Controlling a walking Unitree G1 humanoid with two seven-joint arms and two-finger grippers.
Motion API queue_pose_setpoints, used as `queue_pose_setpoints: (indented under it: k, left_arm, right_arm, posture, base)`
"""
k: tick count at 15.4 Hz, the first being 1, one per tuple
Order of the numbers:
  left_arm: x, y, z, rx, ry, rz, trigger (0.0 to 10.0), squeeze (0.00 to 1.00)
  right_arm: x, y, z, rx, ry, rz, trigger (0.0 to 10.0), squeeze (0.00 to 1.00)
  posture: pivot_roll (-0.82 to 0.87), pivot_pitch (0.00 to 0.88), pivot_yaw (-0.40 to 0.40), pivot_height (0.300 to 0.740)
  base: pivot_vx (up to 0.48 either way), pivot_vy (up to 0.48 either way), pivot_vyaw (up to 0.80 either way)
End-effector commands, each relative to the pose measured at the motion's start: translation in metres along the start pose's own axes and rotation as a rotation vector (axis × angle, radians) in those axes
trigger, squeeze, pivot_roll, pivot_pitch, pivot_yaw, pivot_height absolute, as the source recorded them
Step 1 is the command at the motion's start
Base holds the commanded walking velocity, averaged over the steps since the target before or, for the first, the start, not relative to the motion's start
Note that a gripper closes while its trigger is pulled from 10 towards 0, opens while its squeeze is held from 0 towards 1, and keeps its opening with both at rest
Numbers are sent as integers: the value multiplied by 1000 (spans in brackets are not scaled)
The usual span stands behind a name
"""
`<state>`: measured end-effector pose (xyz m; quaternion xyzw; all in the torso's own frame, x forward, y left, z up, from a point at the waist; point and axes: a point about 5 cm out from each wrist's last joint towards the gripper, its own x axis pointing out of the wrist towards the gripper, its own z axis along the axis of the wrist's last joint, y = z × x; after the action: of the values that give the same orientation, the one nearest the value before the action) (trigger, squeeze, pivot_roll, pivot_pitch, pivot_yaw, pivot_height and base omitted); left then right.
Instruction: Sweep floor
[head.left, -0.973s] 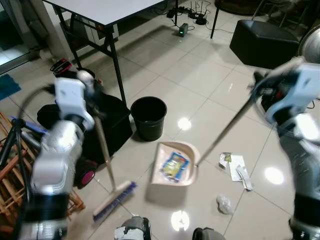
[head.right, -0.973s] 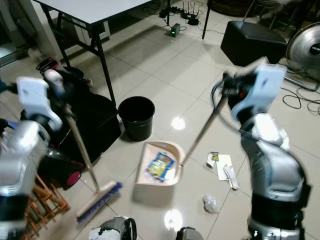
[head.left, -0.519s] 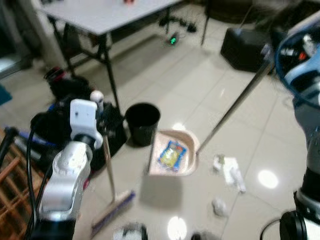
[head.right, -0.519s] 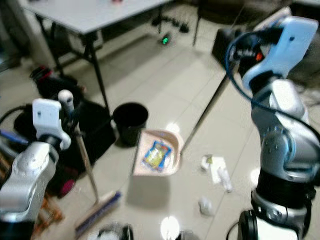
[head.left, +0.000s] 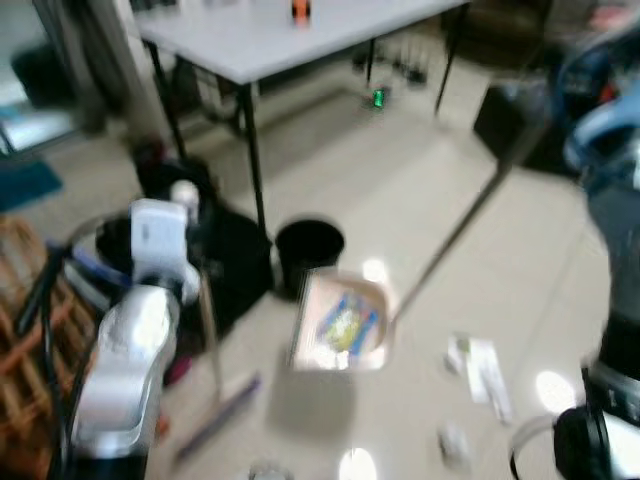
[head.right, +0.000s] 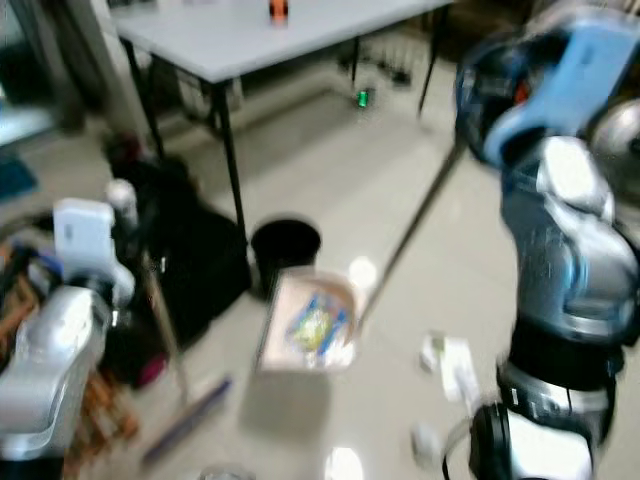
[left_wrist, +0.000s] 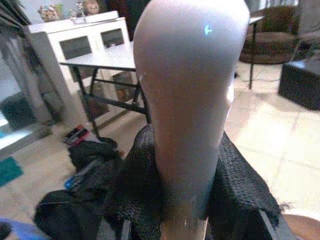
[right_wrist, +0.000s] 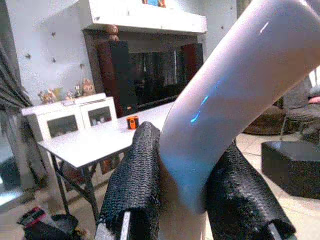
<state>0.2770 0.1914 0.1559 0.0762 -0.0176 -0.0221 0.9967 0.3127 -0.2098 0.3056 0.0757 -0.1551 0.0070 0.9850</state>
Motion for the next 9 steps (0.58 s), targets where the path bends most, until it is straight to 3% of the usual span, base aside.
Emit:
queue_pose_setpoints:
  k: [1,9]
  left_arm:
    - [0,-8,8,-6,-34,-25,10000,0]
    - [1,-15,5,-23,-28,-45,10000,0]
  right_arm:
    - [-1,-8,12,-4,-53,-36,10000,0]
    - [-1,-12,17,-3,-95,-58,10000,0]
  posture:
    - [50,0,8,740]
    - [46,0,13,740]
  base:
    - [304,0,0]
    - [309,0,0]
